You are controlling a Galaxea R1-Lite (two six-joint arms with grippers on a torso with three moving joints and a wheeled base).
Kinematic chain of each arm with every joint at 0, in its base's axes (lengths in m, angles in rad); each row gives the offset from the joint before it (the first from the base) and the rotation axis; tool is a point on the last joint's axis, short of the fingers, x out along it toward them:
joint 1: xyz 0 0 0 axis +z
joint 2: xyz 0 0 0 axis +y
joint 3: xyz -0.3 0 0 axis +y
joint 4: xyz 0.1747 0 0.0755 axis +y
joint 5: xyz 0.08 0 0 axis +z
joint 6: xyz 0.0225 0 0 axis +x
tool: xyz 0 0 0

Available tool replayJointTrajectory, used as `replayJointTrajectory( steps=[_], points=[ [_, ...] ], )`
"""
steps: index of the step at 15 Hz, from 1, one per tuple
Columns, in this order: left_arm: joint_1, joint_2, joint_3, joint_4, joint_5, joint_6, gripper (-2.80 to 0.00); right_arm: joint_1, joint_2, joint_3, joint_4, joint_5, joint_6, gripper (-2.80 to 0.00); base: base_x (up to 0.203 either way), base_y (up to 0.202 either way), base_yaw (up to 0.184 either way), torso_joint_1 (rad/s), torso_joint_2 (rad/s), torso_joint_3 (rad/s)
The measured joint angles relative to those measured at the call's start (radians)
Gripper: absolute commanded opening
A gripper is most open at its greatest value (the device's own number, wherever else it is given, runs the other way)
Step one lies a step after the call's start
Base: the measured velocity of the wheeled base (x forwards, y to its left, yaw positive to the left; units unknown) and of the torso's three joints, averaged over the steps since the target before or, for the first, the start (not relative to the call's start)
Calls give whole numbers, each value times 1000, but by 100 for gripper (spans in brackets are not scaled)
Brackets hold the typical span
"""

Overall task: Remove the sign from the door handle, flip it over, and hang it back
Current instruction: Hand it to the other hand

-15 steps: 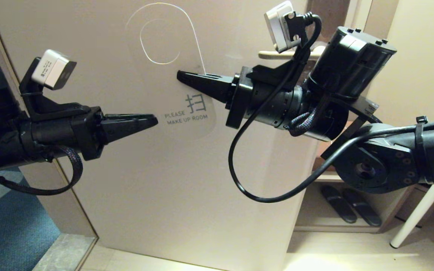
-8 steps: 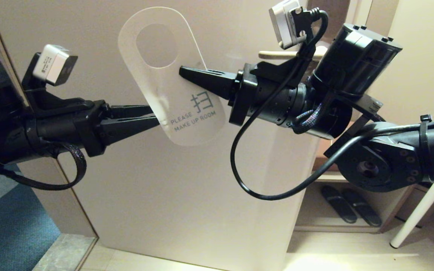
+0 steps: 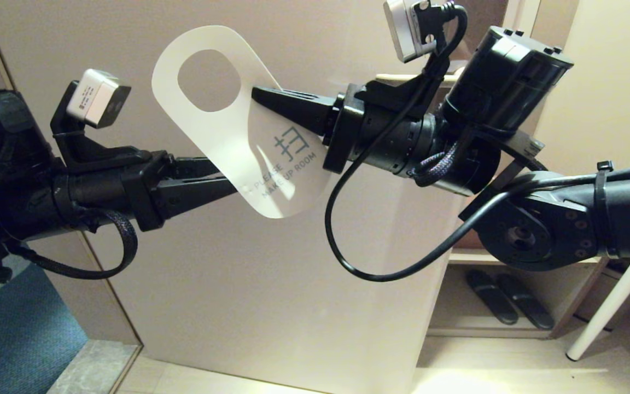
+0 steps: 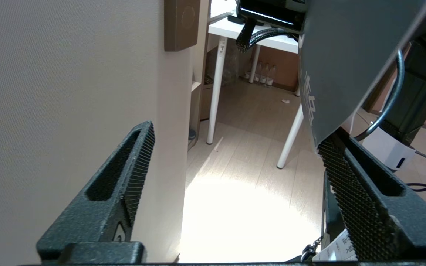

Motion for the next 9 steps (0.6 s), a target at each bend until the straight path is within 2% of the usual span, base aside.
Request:
replayJointTrajectory(
  steps=[4, 9],
  points=[
    [10, -1, 6, 1, 1, 0, 0, 1, 8, -2, -1, -1, -1, -280, 0, 0, 0, 0, 0, 0],
    [87, -17, 46, 0, -6, -1, 0, -7, 12, 1, 2, 0, -3, -280, 0, 0, 0, 0, 0, 0]
  ],
)
